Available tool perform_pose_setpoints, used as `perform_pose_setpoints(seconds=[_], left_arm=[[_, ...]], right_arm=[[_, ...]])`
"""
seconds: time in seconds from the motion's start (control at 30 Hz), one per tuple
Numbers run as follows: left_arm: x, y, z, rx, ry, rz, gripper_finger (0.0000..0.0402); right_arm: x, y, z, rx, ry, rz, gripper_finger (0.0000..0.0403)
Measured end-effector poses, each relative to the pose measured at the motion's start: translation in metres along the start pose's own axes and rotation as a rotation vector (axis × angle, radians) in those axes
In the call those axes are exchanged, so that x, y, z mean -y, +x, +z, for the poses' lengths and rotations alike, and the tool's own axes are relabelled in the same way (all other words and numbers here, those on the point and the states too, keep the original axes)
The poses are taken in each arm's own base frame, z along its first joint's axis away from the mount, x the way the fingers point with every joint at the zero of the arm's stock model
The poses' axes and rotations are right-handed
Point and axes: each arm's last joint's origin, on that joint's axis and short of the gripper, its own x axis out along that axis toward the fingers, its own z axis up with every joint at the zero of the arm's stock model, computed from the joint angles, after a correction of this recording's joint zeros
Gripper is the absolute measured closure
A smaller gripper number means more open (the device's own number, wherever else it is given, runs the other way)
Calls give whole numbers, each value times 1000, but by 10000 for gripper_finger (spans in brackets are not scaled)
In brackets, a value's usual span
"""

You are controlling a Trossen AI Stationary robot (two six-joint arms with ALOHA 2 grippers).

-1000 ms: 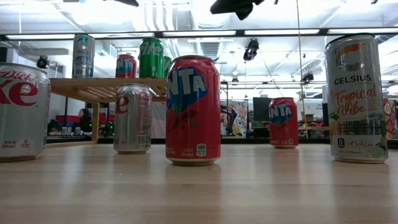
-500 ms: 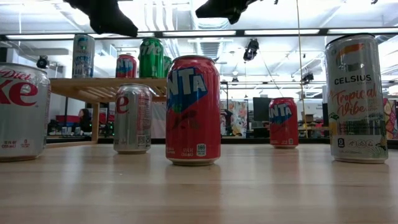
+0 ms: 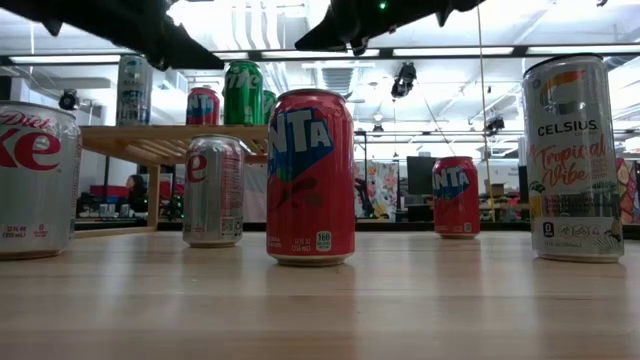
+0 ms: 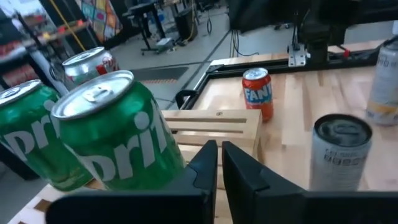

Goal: Place canned beverage on shelf
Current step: Put the right green soda can on the shelf aligned with the other green soda can

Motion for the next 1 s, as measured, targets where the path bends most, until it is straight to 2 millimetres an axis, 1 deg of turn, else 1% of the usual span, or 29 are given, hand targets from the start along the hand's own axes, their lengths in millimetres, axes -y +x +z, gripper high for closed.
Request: perform_pose_setpoints(seconds=[0.13, 0.3, 0.53, 0.7, 1.0], left_arm=[[3, 6, -11, 20, 24, 32, 400], [3, 8, -20, 19, 48, 117, 401], [0, 8, -16, 25, 45, 174, 401], [-1, 8, -17, 1, 47, 240, 401], [-2, 15, -18, -12, 48, 268, 401]], right_arm=[[14, 2, -2, 25, -18, -47, 376], [23, 2, -4, 22, -17, -74, 376], [24, 2, -4, 22, -26, -75, 376], [23, 2, -4, 19, -29, -74, 376], [23, 3, -6, 3, -28, -69, 376]])
